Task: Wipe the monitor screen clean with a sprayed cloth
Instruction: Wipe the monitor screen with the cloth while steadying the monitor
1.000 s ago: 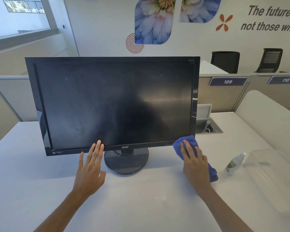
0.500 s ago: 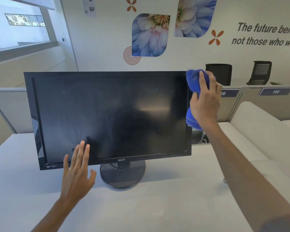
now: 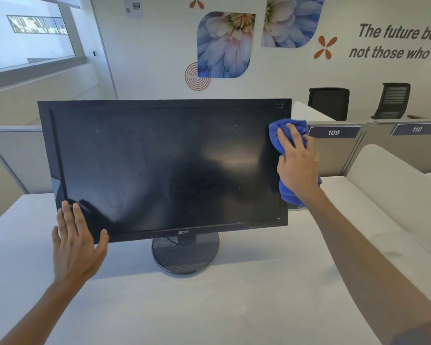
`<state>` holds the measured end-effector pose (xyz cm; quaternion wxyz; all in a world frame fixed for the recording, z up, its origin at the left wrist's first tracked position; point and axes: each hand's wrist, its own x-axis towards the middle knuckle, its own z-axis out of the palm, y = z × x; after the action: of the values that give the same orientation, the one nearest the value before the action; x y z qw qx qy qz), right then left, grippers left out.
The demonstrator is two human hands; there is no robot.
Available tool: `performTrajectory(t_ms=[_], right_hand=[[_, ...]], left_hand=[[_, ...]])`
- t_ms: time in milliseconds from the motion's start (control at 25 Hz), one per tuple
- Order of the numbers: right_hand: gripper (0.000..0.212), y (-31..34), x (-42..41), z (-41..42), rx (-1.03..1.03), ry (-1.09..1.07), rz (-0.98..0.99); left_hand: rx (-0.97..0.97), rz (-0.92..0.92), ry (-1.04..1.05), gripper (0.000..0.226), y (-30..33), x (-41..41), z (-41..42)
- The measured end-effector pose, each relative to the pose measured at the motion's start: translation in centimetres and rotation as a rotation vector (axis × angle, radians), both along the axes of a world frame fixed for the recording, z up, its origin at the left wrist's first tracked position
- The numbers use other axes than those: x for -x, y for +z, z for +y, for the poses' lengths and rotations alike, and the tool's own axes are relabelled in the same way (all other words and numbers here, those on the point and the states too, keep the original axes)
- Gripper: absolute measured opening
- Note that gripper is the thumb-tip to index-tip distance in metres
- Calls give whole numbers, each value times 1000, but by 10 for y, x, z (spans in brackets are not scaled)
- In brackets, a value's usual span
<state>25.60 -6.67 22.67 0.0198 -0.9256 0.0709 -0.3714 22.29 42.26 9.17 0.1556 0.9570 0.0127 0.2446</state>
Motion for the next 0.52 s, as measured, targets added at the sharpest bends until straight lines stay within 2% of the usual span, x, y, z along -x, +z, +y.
performTrajectory(t_ms=[160,520], right_hand=[[61,-51,28,1,-42,21,-24],[71,-154,93,26,-156,-52,130]], left_hand=[[29,14,-26,88,0,1,2],[3,58,-77,99,-4,7,12]])
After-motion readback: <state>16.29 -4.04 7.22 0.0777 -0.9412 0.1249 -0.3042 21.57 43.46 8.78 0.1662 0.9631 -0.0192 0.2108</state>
